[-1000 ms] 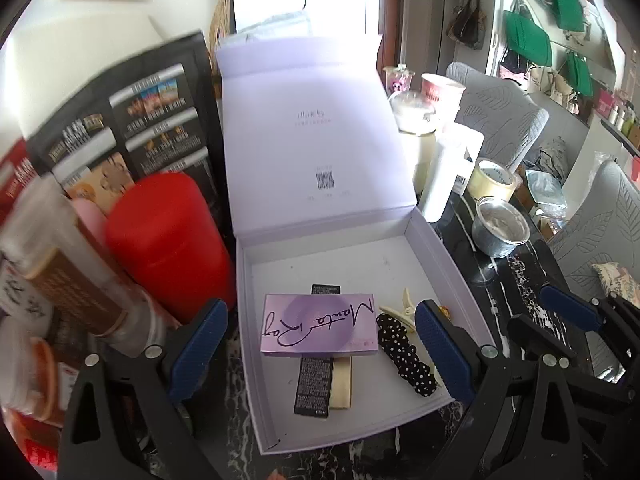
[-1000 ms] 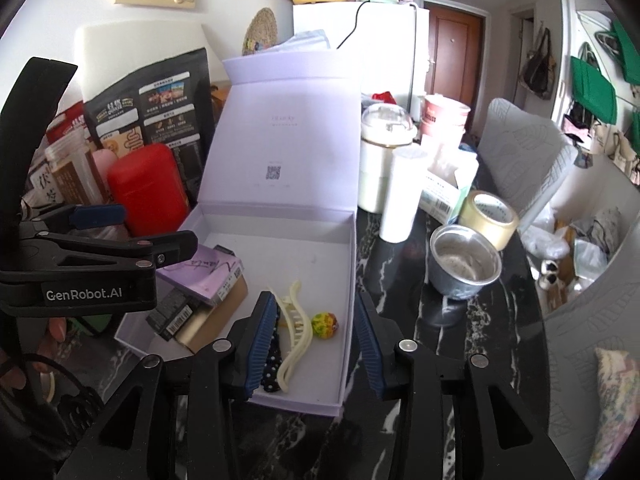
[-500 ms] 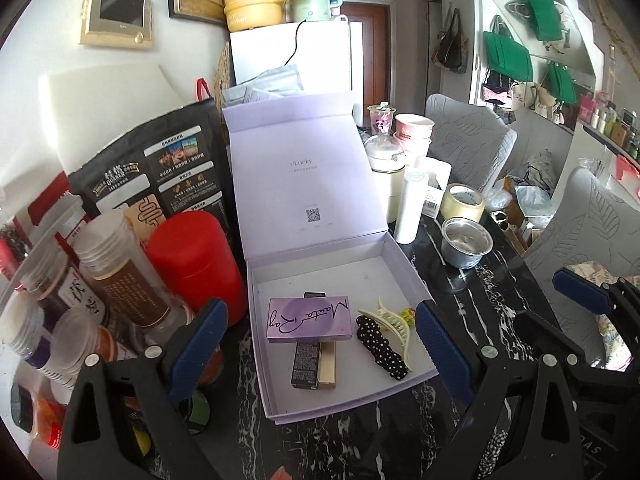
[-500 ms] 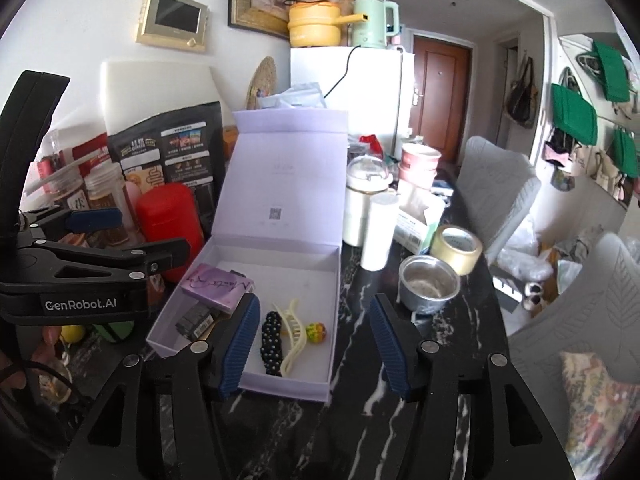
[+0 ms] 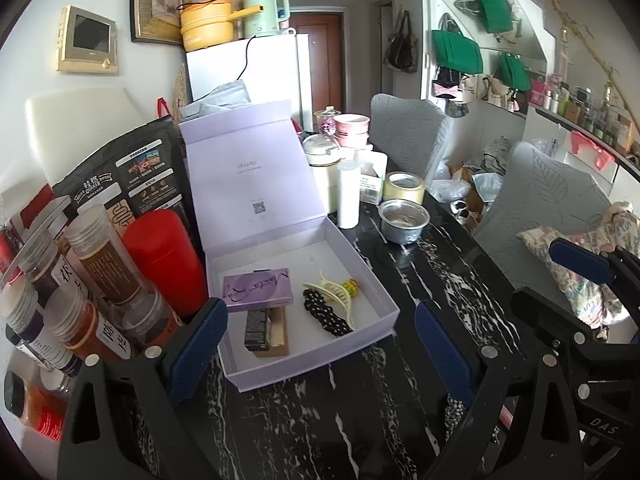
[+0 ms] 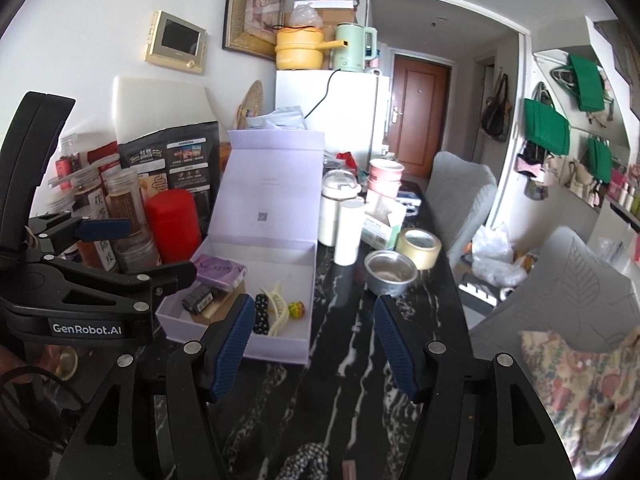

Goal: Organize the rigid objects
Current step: 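Lift both tools away from the white box toward the gingham scrunchie and pink tube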

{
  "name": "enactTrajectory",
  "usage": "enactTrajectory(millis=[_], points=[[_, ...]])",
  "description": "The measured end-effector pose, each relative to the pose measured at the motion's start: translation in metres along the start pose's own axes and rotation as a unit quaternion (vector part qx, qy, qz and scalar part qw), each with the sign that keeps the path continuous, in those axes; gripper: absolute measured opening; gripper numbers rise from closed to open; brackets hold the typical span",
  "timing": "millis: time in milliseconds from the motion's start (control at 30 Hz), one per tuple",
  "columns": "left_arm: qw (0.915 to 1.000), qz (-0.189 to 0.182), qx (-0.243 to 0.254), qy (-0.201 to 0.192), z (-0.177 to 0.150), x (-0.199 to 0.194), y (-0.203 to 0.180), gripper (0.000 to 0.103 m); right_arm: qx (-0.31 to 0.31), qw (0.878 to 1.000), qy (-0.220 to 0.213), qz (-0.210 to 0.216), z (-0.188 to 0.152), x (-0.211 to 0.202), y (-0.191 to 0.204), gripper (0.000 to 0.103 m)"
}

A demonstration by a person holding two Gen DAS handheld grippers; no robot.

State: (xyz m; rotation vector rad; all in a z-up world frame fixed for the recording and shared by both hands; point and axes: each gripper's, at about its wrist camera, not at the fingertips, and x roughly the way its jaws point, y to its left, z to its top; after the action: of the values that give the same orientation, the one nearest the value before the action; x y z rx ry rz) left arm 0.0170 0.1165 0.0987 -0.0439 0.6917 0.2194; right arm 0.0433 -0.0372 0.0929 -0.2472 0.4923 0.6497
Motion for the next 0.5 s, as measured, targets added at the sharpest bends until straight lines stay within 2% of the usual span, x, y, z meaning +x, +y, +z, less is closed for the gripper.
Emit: enactTrajectory(millis=[500], points=[[0.9971, -0.063, 0.029, 0.031, -0.041, -0.007, -0.041, 0.096, 0.021, 0.999, 0.010, -0.032, -0.044, -0.040, -0.010, 0.066]])
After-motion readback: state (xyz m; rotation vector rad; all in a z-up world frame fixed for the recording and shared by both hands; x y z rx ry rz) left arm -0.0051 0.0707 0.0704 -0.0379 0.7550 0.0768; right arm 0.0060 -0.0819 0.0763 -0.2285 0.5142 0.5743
